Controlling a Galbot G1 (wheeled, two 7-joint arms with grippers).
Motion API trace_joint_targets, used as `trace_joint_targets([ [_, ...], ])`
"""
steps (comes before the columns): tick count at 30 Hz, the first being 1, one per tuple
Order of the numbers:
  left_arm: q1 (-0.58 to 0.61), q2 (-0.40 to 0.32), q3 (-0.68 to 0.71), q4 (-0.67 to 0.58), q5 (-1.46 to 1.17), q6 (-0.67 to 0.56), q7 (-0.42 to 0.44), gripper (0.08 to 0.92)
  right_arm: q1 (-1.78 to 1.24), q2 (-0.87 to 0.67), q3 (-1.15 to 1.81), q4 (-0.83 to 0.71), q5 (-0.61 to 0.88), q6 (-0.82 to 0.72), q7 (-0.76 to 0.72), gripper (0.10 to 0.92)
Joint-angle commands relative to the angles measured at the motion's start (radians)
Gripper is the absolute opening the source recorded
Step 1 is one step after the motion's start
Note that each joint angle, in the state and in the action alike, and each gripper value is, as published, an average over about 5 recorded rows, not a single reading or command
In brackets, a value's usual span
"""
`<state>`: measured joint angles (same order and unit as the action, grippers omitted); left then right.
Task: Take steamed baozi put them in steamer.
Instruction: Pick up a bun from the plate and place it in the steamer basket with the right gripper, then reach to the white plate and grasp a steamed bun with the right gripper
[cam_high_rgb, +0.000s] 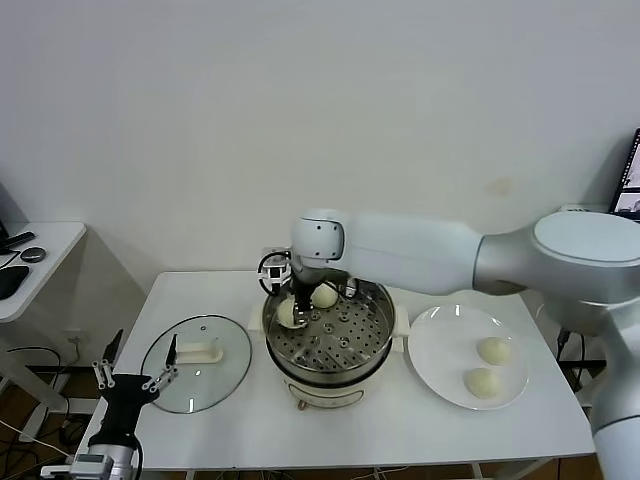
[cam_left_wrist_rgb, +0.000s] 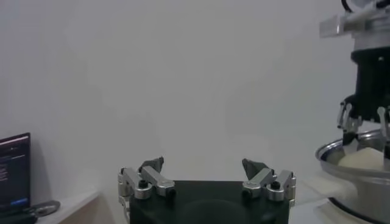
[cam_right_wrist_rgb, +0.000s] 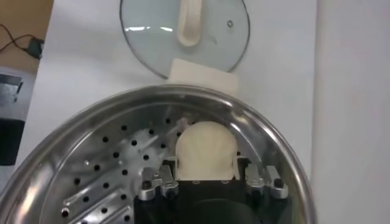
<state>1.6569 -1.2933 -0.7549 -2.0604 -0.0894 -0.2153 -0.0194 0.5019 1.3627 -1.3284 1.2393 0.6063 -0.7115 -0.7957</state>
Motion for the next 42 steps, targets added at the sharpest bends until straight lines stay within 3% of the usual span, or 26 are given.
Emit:
trace_joint_targets([
  [1, -0.001, 0.002, -0.005, 0.001, -0.001, 0.000, 0.000, 0.823, -0.035, 0.043, 0.002, -0.039, 0.009, -0.015, 0.007, 0.581],
  [5, -0.002, 0.003, -0.004, 0.000, -0.002, 0.001, 0.001, 0.823, -0.012, 0.024, 0.002, -0.015, 0.022, -0.016, -0.008, 0.599],
  [12, -0.005, 0.005, 0.000, 0.000, -0.006, 0.001, 0.002, 0.823, 0.130, -0.084, -0.008, 0.116, 0.030, -0.011, -0.118, 0.768],
  [19, -0.019, 0.007, 0.011, 0.000, -0.016, 0.006, 0.003, 0.823, 0.370, -0.355, -0.100, 0.317, -0.048, 0.079, -0.326, 0.822],
  [25, -0.024, 0.017, 0.020, 0.006, -0.016, 0.006, 0.004, 0.823, 0.434, -0.646, -0.184, 0.424, -0.241, 0.266, -0.490, 0.823],
  [32, -0.023, 0.014, 0.029, 0.009, -0.009, 0.009, 0.004, 0.823, 0.200, -0.922, -0.050, 0.434, -0.469, 0.438, -0.518, 0.823],
  [42, -0.004, -0.005, 0.026, -0.005, 0.017, 0.015, 0.004, 0.823, -0.416, -1.038, 0.422, 0.374, -0.658, 0.512, -0.439, 0.823],
])
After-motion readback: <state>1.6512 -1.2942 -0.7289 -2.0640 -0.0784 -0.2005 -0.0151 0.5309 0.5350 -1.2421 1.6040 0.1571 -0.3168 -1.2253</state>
